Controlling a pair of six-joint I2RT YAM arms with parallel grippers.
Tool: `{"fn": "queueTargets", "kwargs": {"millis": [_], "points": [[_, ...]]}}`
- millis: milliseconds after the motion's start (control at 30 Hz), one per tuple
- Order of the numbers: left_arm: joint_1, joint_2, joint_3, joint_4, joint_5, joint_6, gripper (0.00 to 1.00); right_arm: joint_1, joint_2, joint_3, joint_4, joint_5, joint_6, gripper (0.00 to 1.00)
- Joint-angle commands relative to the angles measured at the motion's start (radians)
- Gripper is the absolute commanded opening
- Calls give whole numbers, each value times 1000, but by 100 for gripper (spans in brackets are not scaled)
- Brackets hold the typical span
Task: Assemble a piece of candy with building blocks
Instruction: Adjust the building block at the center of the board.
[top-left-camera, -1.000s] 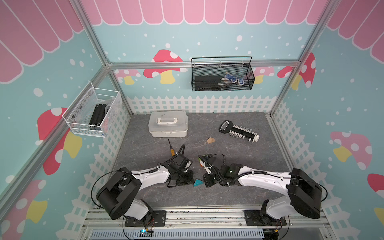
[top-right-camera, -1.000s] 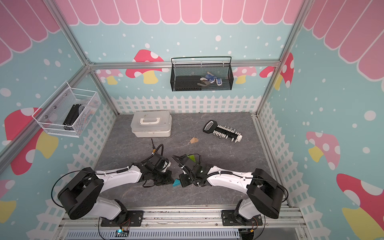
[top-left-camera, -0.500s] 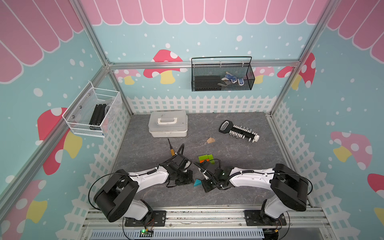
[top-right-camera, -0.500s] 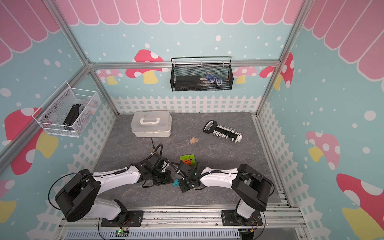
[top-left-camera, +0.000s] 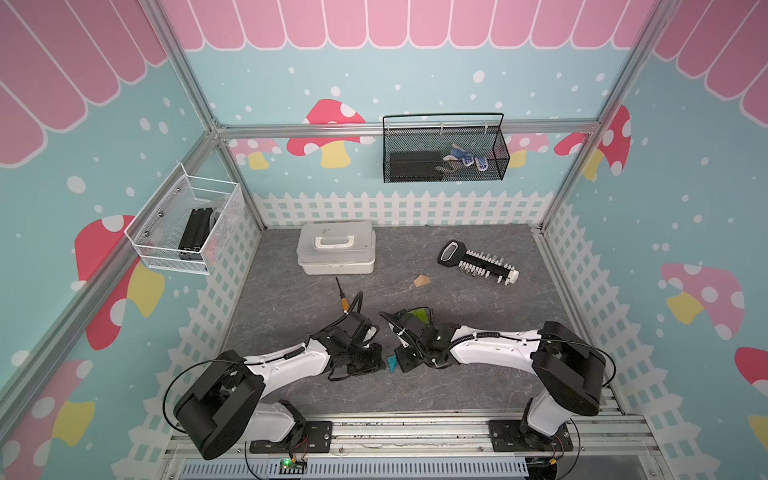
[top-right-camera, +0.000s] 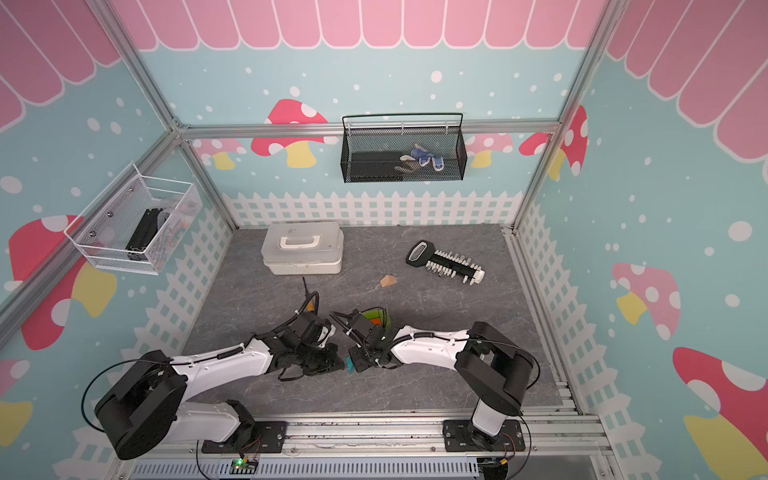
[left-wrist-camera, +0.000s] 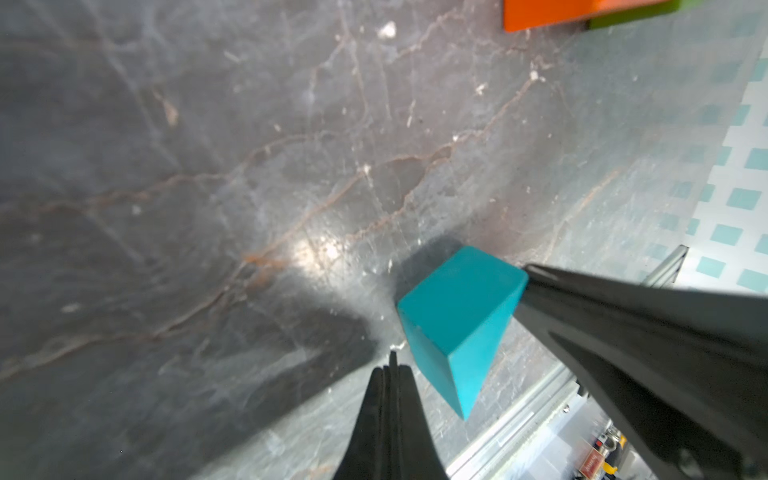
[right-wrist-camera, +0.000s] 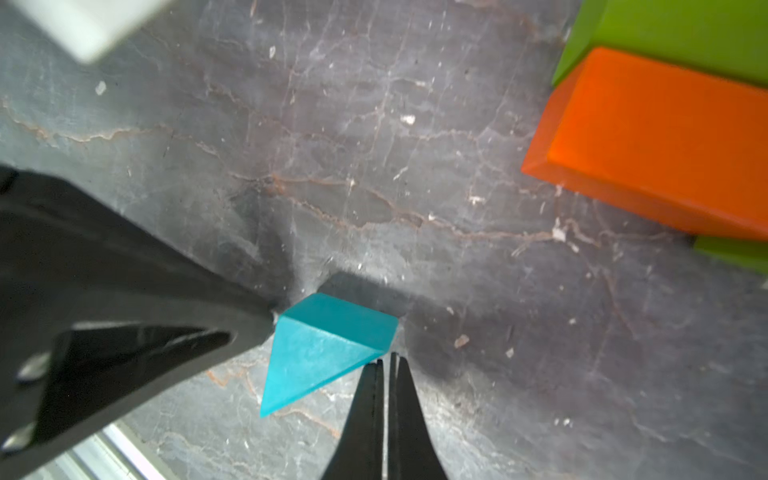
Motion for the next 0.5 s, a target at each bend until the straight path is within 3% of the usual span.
{"fn": "queueTargets", "kwargs": {"millis": [0,267,467], "points": [[-4,-40,-24,75,45,-49,0,-5,27,32,-17,23,-30,0],[-3,-68,-54,170,125,-79,0,-12,14,47,-1,17,-64,1],[26,-133,-8,40,114,-12,0,-13,-68,29,-32,60,-46,33]]}}
